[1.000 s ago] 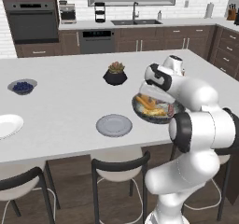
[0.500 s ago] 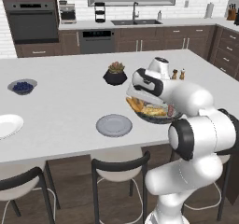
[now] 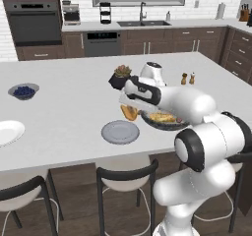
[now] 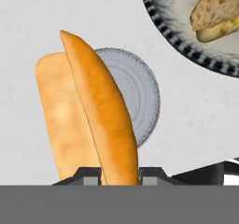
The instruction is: Place one bun and one sausage from the bowl on each plate.
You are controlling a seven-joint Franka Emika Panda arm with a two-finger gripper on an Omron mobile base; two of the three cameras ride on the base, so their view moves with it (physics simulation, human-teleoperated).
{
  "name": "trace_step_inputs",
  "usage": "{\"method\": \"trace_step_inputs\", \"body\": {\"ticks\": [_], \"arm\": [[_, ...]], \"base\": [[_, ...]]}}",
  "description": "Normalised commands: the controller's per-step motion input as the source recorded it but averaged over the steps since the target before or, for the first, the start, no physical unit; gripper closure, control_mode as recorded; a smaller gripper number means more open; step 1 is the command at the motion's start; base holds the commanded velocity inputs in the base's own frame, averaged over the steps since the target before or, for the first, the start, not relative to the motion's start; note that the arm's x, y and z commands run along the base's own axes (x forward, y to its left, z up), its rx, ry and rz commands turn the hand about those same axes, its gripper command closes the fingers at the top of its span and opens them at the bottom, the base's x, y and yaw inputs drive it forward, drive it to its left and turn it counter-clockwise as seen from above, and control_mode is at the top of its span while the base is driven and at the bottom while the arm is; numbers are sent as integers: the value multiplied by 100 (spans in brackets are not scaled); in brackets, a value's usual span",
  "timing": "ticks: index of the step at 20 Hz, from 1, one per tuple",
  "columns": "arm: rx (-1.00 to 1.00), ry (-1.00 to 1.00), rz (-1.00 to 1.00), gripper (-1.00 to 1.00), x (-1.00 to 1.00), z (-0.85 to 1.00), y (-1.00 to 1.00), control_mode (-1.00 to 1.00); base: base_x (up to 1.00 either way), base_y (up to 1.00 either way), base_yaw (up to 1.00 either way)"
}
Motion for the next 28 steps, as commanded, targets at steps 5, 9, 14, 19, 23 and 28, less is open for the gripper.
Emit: {"method": "trace_step_inputs", "body": {"ticks": [5, 9, 14, 19, 23, 28], "arm": [[0, 6, 0, 100, 0, 0, 55, -100], [0, 1, 0, 100, 11, 0, 43, -100], [0, 0, 0, 100, 29, 0, 6, -100], [0, 0, 0, 100, 27, 0, 0, -100], [0, 0, 0, 100, 7, -20, 0, -100], [-1, 0, 0, 100, 0, -54, 0, -100]], "base": [[0, 0, 0], [0, 0, 0], [0, 0, 0], [0, 0, 0], [0, 0, 0], [0, 0, 0]]}}
